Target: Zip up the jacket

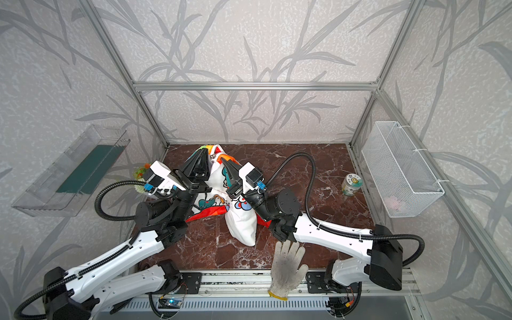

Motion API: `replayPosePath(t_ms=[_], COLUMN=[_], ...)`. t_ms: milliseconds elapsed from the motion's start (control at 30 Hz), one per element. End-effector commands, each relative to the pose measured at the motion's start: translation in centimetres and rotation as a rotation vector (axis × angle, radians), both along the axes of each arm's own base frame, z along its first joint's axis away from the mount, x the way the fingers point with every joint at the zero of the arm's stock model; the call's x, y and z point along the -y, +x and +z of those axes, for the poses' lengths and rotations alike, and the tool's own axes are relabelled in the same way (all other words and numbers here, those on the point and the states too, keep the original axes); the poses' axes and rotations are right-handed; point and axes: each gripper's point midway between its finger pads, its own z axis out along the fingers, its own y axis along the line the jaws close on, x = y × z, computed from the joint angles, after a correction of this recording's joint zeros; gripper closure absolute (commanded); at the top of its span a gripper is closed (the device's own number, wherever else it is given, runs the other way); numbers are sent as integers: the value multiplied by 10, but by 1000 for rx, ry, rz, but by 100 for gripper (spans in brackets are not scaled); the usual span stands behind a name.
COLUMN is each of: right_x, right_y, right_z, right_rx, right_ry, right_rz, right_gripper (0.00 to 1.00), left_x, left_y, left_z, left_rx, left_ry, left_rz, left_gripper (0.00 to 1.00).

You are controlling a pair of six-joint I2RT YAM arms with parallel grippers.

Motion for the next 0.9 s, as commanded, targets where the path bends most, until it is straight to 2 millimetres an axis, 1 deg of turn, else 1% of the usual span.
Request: replayPosePath(t_ms=[0,100,233,433,500,633,800,867], right_x=[24,26,26,20,21,32,31,34], right_y=[-8,-10,-14,-13,-13,-9,-6,-5], right_z=[33,36,39,37,36,36,40,43], right_rx=[49,51,52,43,38,26,18,13], right_ry=[141,159,182,212,220,253,308,336], right_rz=[-32,-19,-20,-11,-16,-64,-69,-70], right_gripper=[100,100,100,100,100,100,100,100], left_x=[-11,-10,-12,-7,-8,-9,-3,-4], left_y=[-12,-10,-5,-4,-5,-5,-6,-5], left_z=[10,7,7,9,9,8,5,4], left_rx=[54,49,45,54,56,53,54,53], left_ry=[-33,-21,-28,-37,-36,-36,-22,-20], left_rz=[23,38,76,73,81,96,87,108], left_gripper=[100,100,100,100,100,100,100,100])
